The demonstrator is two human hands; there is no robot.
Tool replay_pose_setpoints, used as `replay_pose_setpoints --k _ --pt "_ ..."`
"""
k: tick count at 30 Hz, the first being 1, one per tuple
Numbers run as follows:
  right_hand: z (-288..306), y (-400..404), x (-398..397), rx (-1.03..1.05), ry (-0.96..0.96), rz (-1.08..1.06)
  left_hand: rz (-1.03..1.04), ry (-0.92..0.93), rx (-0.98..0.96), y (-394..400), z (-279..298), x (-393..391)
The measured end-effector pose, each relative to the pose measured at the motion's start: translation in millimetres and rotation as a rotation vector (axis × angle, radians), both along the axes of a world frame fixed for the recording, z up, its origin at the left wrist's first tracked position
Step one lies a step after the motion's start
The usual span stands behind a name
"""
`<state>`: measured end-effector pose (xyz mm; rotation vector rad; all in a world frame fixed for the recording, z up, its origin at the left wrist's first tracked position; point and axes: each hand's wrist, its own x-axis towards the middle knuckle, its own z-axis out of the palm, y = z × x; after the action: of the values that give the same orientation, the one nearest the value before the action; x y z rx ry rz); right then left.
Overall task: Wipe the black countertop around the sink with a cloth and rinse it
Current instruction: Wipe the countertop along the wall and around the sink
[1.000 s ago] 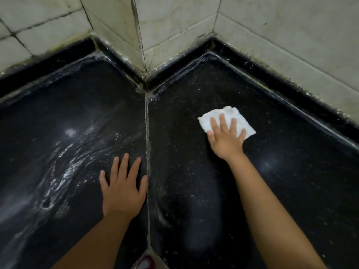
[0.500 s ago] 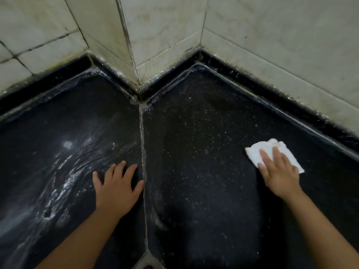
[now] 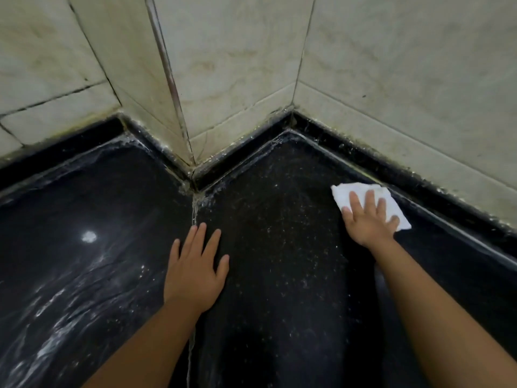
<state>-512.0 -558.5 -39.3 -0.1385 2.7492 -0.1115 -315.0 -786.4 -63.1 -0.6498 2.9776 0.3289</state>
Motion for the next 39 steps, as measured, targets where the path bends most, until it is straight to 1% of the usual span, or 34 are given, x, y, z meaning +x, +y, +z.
replay_pose_setpoints --k 4,8,11,13,14,16,17,19,20,22,25,29,33,36,38,39 --pt "-1 -53 -21 -0.044 -0.052 0.087 0.017 0.090 0.044 -1 -5 2" --pt "-8 -100 -2 -0.086 -0.004 0.334 0.023 0.138 0.064 -1 -10 0" --pt "-9 -97 44 -0.104 -0.039 0.552 0.028 0.131 0.077 -1 -8 -1" --pt "-13 -64 82 -0.089 -0.004 0.706 0.028 0.138 0.073 0 -8 0" --pt "-12 -40 99 -0.046 -0.017 0.688 0.029 0.142 0.066 0 -9 0" --pt "-9 12 113 0.026 -0.025 0.532 0.023 0.139 0.057 0 -8 0" --pt "-6 36 109 0.070 -0.036 0.449 0.017 0.128 0.056 0 -8 1" --pt "0 70 87 0.073 -0.071 0.246 0.013 0.119 0.055 -1 -8 0" --pt "0 76 73 0.055 -0.077 0.124 0.012 0.120 0.053 -1 -9 0" --pt "4 62 39 -0.002 -0.027 -0.008 0.010 0.124 0.045 -1 -10 0" --pt "-1 10 -7 -0.039 0.032 -0.056 0.002 0.134 0.016 -2 -15 1" --pt "-10 -72 -49 -0.101 0.037 0.051 0.004 0.140 0.003 -3 -18 2" --pt "-14 -120 -38 -0.124 0.030 0.246 -0.005 0.138 -0.004 -4 -18 0" --pt "-11 -121 7 -0.145 0.014 0.443 -0.003 0.129 -0.029 -3 -16 0" --pt "-10 -99 47 -0.148 -0.031 0.578 0.004 0.124 -0.019 -2 -15 0" --pt "-11 -82 63 -0.134 -0.051 0.613 0.006 0.125 -0.012 -2 -15 0"
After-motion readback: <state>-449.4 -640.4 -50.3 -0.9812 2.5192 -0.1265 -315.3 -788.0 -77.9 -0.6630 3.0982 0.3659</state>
